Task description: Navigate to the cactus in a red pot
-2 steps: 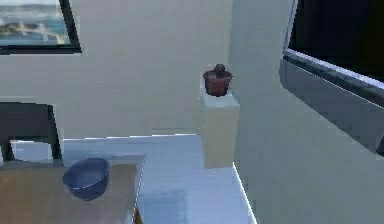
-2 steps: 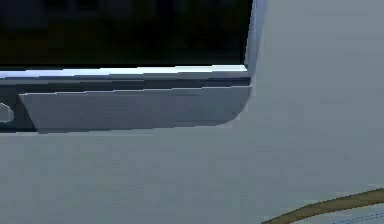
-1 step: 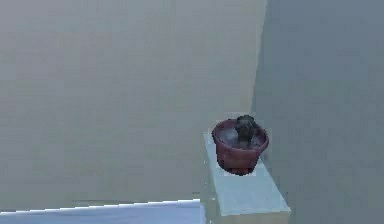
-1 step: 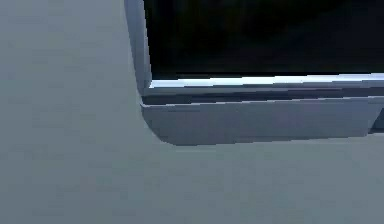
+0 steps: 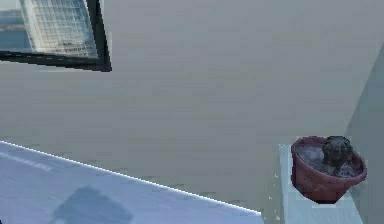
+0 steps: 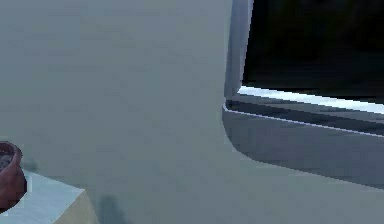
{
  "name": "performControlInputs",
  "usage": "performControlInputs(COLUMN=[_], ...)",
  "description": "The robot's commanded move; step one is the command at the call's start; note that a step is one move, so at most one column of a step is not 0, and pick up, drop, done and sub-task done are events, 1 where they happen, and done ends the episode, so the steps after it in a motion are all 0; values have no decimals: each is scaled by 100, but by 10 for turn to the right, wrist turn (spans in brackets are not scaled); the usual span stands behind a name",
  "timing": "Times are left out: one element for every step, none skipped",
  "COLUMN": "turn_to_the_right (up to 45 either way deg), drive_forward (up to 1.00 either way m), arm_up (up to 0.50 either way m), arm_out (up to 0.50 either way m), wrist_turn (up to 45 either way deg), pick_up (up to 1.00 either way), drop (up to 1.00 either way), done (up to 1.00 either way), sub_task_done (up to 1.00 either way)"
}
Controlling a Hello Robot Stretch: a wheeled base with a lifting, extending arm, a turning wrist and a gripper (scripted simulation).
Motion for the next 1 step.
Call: performControlInputs(turn_to_the_right=[-30], drive_forward=[0], arm_up=[0], arm_out=[0], wrist_turn=[0], pick_up=[0], drop=[0], done=[0], sub_task_done=[0])
